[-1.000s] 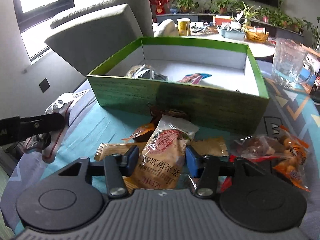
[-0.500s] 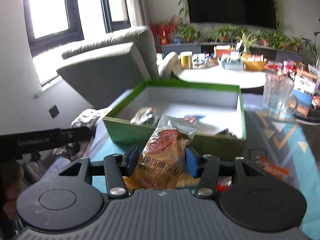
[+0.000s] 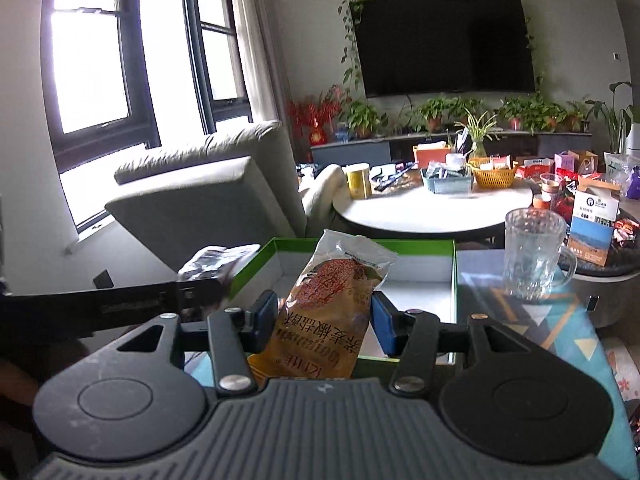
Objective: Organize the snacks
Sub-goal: 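Carry white packet into green box and release with left while right carries pastry bag over box, then lower pastry-printed bag into green box and open right gripper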
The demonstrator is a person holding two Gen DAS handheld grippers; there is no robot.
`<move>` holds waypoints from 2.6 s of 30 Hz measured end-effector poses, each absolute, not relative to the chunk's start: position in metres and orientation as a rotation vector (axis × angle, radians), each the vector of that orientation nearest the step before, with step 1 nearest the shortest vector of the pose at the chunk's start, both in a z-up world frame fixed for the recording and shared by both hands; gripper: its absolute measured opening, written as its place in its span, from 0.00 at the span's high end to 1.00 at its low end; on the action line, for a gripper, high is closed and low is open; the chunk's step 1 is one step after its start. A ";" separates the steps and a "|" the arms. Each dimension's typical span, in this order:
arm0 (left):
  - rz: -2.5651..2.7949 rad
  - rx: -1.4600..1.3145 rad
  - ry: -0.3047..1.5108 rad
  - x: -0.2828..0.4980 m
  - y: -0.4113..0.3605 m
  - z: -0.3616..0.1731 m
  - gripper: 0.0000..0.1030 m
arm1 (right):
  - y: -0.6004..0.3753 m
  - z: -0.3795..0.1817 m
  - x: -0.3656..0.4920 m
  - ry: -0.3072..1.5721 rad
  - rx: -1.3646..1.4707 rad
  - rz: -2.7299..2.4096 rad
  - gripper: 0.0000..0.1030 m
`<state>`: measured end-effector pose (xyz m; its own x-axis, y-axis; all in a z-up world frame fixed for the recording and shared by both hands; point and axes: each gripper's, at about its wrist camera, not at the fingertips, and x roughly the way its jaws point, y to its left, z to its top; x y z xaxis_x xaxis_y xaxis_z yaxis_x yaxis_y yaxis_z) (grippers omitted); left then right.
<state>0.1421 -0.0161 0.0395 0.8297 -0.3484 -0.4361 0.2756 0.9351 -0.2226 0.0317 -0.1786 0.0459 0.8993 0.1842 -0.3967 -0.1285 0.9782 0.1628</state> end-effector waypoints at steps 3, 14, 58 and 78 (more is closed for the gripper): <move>-0.338 -0.168 0.486 0.154 -0.025 0.038 0.58 | -0.186 0.047 0.032 0.413 0.143 0.153 0.53; -0.300 -0.168 0.527 0.193 -0.045 0.015 0.58 | -0.199 0.046 0.043 0.408 0.177 0.126 0.53; -0.288 -0.170 0.625 0.146 0.003 0.000 0.42 | -0.189 0.039 0.070 0.465 0.179 0.123 0.53; -0.251 -0.186 0.657 0.141 0.017 -0.011 0.42 | -0.178 0.022 0.123 0.509 0.174 0.075 0.52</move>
<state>0.1409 0.0175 -0.0110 0.7634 -0.2874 -0.5785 0.1707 0.9535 -0.2484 0.1226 -0.1785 0.0218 0.8709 0.1140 -0.4781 -0.0279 0.9826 0.1837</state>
